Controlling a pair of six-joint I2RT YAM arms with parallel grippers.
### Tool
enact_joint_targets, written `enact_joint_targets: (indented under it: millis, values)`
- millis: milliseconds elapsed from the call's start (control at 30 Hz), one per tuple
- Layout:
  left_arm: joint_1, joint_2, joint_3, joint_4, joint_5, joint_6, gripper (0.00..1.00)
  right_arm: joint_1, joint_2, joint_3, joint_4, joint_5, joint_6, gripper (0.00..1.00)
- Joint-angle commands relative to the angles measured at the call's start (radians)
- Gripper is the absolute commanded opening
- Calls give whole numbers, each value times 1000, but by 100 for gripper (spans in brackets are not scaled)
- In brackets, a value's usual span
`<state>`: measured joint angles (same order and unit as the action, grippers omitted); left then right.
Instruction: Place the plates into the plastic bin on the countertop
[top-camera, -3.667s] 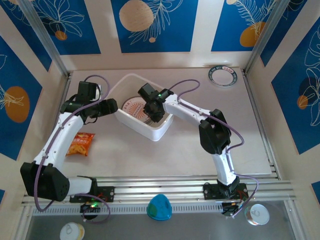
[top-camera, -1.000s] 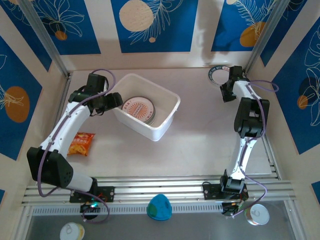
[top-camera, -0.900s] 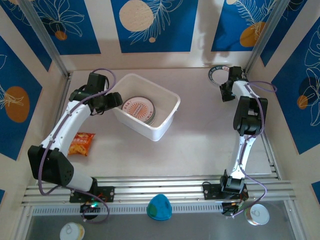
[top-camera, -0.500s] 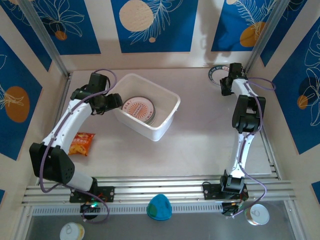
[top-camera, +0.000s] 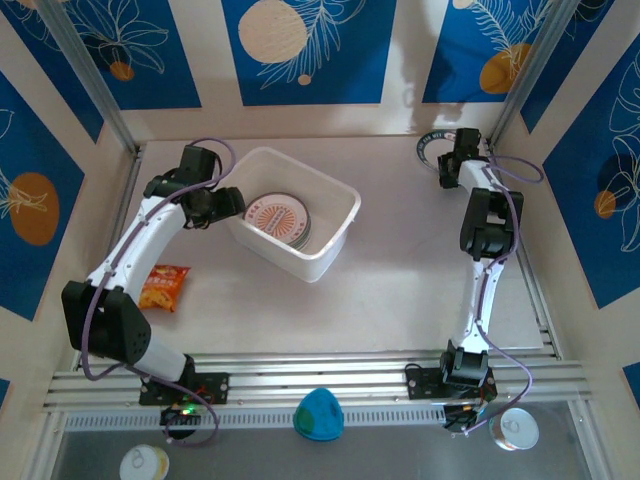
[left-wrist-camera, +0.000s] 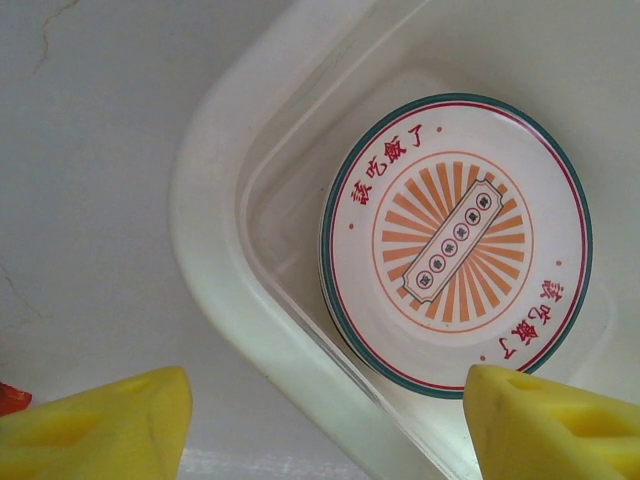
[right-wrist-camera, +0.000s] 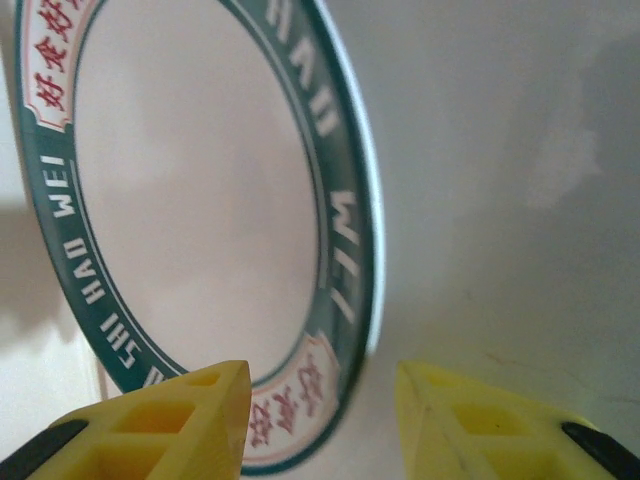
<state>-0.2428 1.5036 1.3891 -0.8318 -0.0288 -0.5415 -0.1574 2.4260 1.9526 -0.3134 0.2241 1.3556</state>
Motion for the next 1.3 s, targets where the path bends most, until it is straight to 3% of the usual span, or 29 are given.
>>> enact_joint_targets:
  millis: [0,233,567,933,1267]
  values:
    - [-7,0,27,-33,-22,-4,73,0,40,38,-4,8,25,43]
    - [-21,9,36,-34,-25,-19,73,-2,71,45,-20,11,62,38]
    - [-35,14,23,-39,-27,-25,73,1,6,-57,12,17,58,5]
    - [-42,44,34,-33,-22,-27,73,30,-278,-541,263,1,59,0]
    - [-48,0,-12,21,10,-26,73,121,-613,-883,284,3,5,0]
